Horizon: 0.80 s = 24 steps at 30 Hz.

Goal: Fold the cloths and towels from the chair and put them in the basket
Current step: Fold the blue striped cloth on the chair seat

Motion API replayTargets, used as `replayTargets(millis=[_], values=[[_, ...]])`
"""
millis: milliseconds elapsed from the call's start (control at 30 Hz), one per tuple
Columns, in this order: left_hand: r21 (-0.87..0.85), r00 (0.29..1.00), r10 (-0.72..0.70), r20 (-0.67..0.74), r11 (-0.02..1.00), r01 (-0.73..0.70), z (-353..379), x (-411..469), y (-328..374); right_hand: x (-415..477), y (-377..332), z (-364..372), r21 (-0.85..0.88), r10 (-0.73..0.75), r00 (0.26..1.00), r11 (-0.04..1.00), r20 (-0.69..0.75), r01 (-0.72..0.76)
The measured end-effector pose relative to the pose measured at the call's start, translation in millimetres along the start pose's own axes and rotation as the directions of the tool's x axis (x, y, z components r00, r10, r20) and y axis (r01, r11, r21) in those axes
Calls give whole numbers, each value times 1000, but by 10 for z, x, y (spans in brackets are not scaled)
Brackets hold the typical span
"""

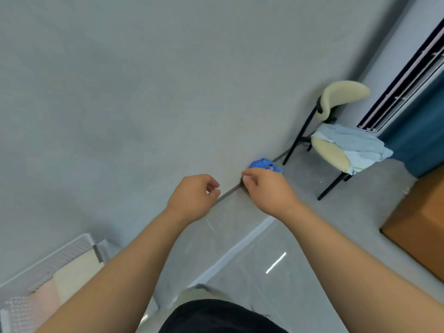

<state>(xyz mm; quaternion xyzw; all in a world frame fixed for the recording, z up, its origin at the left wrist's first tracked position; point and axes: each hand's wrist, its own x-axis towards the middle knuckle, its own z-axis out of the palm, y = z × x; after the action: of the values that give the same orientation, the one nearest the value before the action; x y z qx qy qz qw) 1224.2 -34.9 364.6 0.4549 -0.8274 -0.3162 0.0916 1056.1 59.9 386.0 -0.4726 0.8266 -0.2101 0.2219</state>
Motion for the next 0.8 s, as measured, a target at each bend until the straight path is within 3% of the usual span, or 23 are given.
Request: replayTargets(millis=[367,533,800], values=[[12,978,170,118,985,-173,1192,1510,1587,779,1720,-1275,46,185,977,982,-102,-181],[-35,941,242,237,970,-240,1854,2475,2372,1321,2543,-1922,19,294,948,956,-120,-294],[-17,874,335,352,936,-353,2622,3698,3696,2059,3699,-2805,114,426,889,904,-170,-411]])
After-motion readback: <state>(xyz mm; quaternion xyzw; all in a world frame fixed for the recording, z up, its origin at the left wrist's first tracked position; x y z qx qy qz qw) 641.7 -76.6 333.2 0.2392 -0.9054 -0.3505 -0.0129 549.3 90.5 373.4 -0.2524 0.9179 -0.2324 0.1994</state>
